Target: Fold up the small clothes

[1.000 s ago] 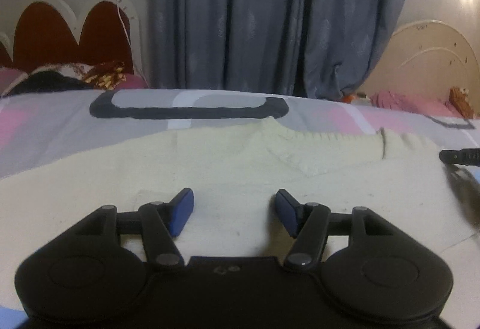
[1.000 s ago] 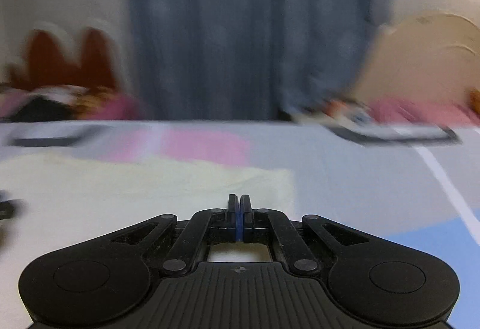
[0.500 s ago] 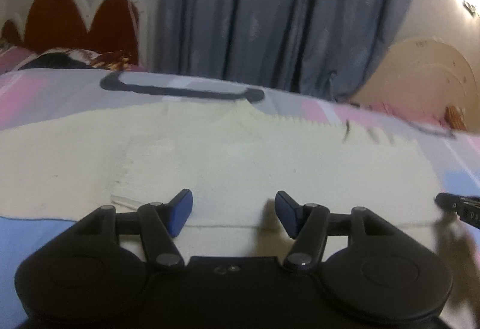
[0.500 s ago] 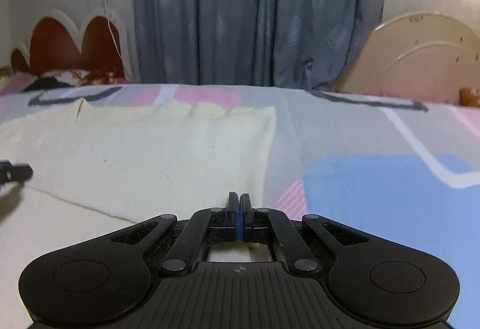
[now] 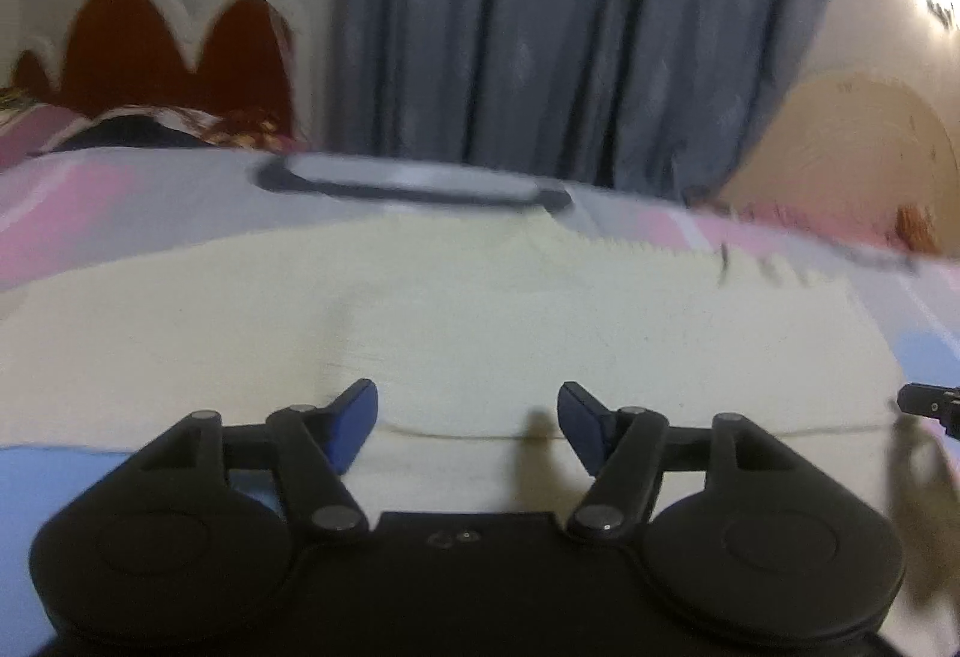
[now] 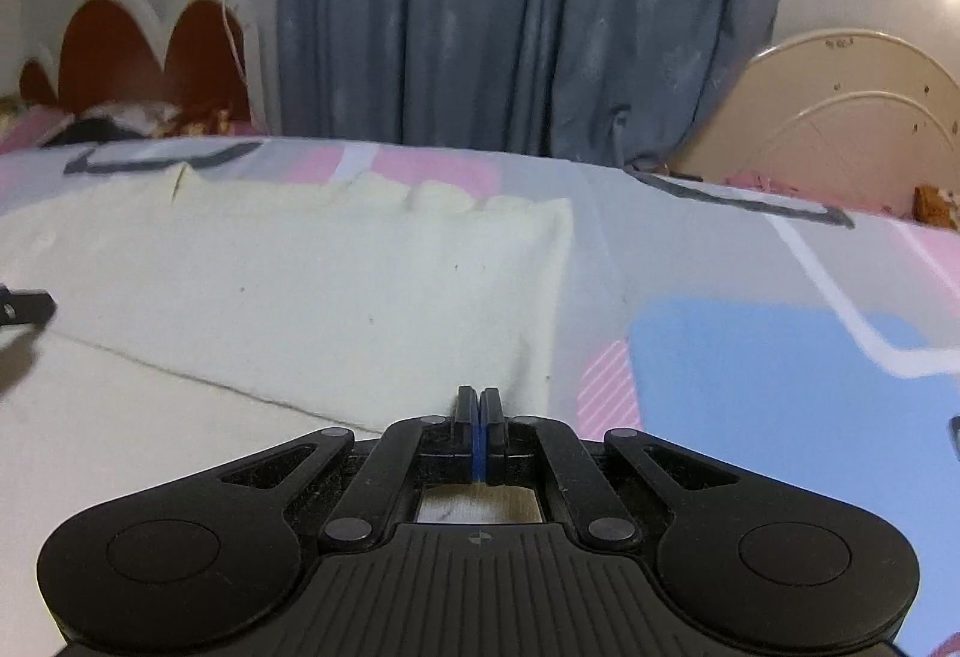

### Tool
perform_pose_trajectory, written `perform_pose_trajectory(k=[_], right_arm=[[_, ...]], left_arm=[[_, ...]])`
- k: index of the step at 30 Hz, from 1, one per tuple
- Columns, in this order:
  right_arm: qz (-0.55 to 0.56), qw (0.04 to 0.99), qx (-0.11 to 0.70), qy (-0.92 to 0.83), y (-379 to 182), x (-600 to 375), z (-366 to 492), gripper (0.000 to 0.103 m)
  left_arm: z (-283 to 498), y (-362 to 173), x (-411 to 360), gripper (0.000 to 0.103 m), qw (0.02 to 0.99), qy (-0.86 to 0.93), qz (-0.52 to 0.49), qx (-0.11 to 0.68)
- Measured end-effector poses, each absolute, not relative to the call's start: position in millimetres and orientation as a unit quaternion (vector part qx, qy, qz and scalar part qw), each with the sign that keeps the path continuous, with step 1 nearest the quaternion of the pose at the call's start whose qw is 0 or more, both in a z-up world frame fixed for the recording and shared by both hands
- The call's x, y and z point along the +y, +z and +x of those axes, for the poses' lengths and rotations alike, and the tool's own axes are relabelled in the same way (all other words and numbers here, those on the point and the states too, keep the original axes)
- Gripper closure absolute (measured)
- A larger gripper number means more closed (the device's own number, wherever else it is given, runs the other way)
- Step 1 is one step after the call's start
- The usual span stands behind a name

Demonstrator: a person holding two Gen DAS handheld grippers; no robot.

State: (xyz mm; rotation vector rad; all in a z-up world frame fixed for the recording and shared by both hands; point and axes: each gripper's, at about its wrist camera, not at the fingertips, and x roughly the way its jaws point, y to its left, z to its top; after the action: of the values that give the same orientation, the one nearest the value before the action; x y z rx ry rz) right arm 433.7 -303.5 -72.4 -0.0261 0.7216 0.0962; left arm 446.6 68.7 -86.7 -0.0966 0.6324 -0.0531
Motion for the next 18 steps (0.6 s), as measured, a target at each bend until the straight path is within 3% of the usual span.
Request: perform_pose_trajectory(k=[9, 11, 12, 13, 18], right_arm=[[0.039, 0.930, 0.356, 0.078, -62.6, -287.4, 408.1, 0.103], [0.042, 0.929, 0.357, 0.084, -62.0, -278.7, 407.0, 0.103], [0.045, 0.929, 0.355, 0.090, -62.1, -272.7, 405.7, 0.103], [0.047, 0.929, 0.355, 0.091, -61.5, -267.4, 405.3, 0.103], [0.044, 0.930, 0.353, 0.093, -58.7, -242.5, 403.7, 0.103]], left_arm=[[359.6, -83.0, 222.2, 0.036, 0.937, 0.165, -0.117, 0.285], [347.2, -83.1, 262.6, 0.041, 0.923, 0.200, -0.168, 0.283], [342.0, -84.3, 283.3, 0.051, 0.913, 0.212, -0.204, 0.281], [337.6, -86.6, 303.9, 0.054, 0.903, 0.219, -0.242, 0.278], [329.5, -93.2, 361.8, 0.062, 0.877, 0.220, -0.357, 0.236]])
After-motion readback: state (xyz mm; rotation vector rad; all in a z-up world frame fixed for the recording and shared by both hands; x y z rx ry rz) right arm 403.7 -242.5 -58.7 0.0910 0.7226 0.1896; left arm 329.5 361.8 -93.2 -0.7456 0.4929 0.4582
